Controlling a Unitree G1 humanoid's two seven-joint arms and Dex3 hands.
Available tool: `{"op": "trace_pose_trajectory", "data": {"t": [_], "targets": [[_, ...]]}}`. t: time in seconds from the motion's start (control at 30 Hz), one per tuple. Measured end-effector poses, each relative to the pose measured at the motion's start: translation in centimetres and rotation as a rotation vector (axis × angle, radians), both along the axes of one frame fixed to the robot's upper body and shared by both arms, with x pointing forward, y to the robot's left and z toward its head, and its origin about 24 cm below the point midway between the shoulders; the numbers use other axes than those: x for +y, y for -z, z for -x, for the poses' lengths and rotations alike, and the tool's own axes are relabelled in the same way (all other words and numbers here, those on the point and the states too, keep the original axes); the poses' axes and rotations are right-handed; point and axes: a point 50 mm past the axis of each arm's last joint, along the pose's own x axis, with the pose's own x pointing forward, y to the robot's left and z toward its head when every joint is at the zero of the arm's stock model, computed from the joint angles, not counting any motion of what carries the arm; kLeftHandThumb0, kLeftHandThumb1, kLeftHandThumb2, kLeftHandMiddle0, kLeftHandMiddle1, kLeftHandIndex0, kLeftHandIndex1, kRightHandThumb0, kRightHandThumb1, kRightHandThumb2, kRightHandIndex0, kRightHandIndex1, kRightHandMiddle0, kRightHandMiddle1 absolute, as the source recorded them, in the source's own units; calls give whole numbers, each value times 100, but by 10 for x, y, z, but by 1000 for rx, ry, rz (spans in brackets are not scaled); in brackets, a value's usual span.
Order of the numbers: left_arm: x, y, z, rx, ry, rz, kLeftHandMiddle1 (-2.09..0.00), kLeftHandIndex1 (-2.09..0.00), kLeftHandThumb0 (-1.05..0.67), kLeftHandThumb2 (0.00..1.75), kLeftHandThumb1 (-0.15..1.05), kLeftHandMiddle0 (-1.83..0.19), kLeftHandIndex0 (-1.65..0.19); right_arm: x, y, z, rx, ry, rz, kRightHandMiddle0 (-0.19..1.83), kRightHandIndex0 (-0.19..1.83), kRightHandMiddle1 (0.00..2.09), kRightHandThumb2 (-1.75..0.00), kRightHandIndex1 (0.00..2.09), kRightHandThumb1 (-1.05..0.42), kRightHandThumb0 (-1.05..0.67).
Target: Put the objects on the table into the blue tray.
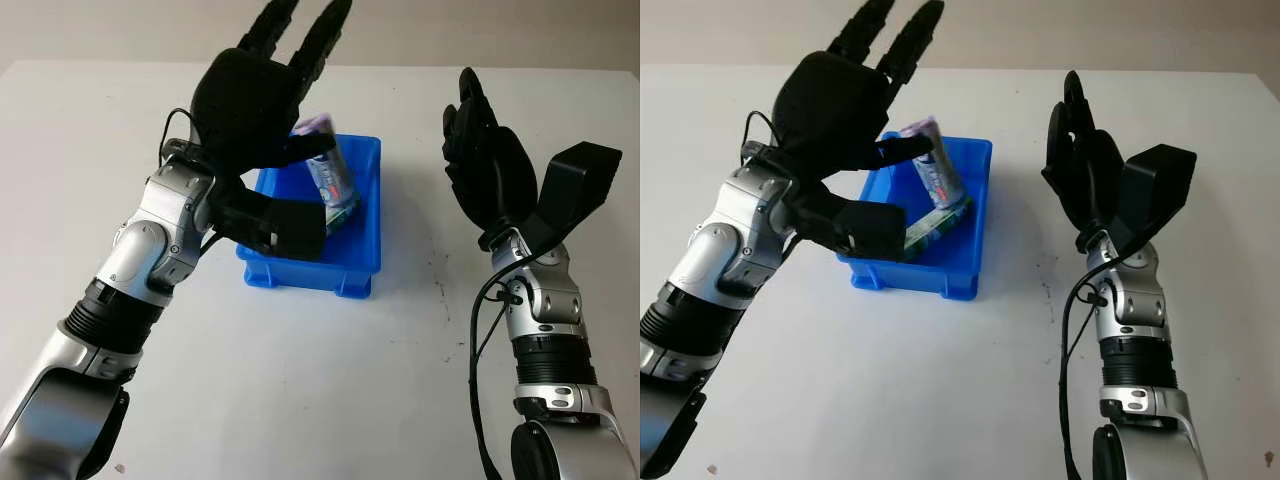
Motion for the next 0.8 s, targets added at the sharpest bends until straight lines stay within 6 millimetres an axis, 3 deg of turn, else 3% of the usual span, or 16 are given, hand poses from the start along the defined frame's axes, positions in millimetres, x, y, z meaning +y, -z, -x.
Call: {"op": "trace_pose_trajectory", "data": {"t": [0.3,0.4,0.6,0.7,0.8], "targets": [[14,-7,0,-51,-111,64,0,0,-68,57,105,19,19,0,0,0,1,-2,0,-19,-19,0,-72,0,-105,-74],[20,-12,0,-65,-46,188,0,0,-69,55,105,19,19,0,0,0,2,-2,0,-19,-19,0,-72,0,-105,-75],[45,-10,1,60,226,748,-5,-4,-69,63,105,13,13,-1,2,0,8,-5,-1,-19,-19,0,-72,0,-105,-77],[66,2,1,166,334,1065,-4,-2,-75,63,105,15,16,-1,2,0,4,0,0,-19,-19,0,-74,0,-105,-78],[86,22,3,239,329,1269,-1,0,-76,66,105,19,19,-1,1,-1,3,14,0,-19,-19,0,-75,0,-105,-80]]}}
